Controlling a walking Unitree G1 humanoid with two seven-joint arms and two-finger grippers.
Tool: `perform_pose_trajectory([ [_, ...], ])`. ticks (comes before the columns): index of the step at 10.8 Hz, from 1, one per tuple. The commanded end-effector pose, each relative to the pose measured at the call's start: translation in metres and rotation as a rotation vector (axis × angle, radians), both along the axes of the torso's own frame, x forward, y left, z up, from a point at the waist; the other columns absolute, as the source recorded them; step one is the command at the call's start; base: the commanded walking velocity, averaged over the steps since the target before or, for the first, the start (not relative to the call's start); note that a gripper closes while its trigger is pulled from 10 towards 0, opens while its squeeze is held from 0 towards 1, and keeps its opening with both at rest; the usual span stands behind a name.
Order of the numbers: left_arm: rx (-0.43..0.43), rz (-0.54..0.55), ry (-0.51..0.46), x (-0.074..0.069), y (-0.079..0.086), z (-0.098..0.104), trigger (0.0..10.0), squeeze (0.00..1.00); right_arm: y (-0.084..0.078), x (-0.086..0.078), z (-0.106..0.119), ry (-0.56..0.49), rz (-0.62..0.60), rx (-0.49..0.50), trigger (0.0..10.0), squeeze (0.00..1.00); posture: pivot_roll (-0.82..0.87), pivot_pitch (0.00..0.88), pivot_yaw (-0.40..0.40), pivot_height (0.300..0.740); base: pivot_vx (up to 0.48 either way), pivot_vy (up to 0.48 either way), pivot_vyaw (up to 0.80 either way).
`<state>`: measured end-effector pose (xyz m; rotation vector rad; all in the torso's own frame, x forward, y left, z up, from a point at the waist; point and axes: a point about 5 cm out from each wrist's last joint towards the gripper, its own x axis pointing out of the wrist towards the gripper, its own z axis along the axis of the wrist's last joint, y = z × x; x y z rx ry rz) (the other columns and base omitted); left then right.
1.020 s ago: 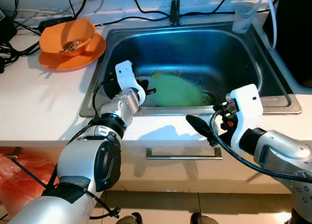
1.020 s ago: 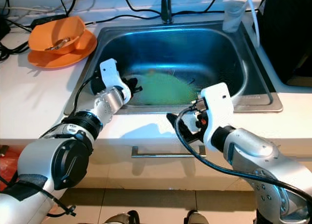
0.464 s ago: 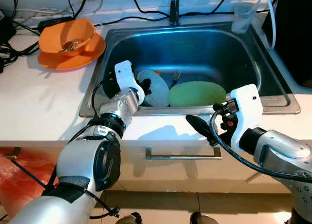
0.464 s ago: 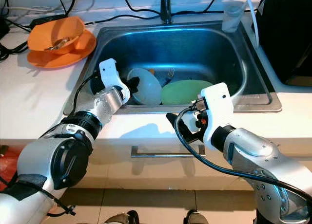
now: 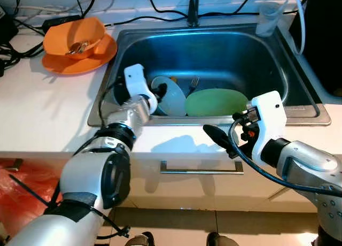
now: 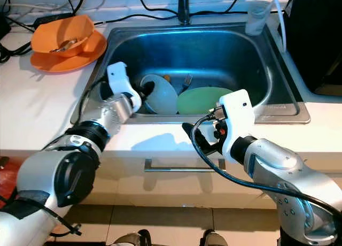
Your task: Kitchen organization
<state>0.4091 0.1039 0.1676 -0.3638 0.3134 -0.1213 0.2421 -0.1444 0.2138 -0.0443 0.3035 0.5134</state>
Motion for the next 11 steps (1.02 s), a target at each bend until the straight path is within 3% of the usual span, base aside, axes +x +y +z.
perform_pose_trajectory([
  [1,0.003,0.009,0.004,-0.002,0.009,-0.009,10.0,1.00,0.006,0.003,0.003,-0.016,0.034,0.008,10.0,0.00,-0.10,0.131,0.079,0.740,0.000,0.000,0.00],
  [2,0.017,0.008,-0.009,-0.003,0.012,-0.010,10.0,1.00,0.006,0.005,0.004,-0.021,0.039,0.010,10.0,0.00,-0.09,0.125,0.073,0.740,0.000,0.000,0.00],
  [4,-0.045,0.020,-0.025,-0.004,0.019,-0.013,10.0,1.00,0.008,0.010,0.005,-0.031,0.050,0.012,10.0,0.00,-0.08,0.111,0.065,0.740,0.000,0.000,0.00],
  [7,0.009,0.011,-0.226,-0.004,0.031,0.011,10.0,1.00,0.012,0.018,0.008,-0.074,0.069,0.019,10.0,0.00,-0.04,0.089,0.052,0.740,0.000,0.000,0.00],
  [9,-0.010,0.072,-0.278,-0.013,0.050,0.020,10.0,1.00,0.012,0.022,0.011,-0.103,0.068,0.032,10.0,0.00,-0.02,0.074,0.050,0.740,0.000,0.000,0.00],
  [11,-0.008,0.110,-0.308,-0.024,0.058,0.026,10.0,1.00,0.016,0.025,0.011,-0.112,0.081,0.039,10.0,0.00,0.00,0.064,0.047,0.740,0.000,0.000,0.00],
])
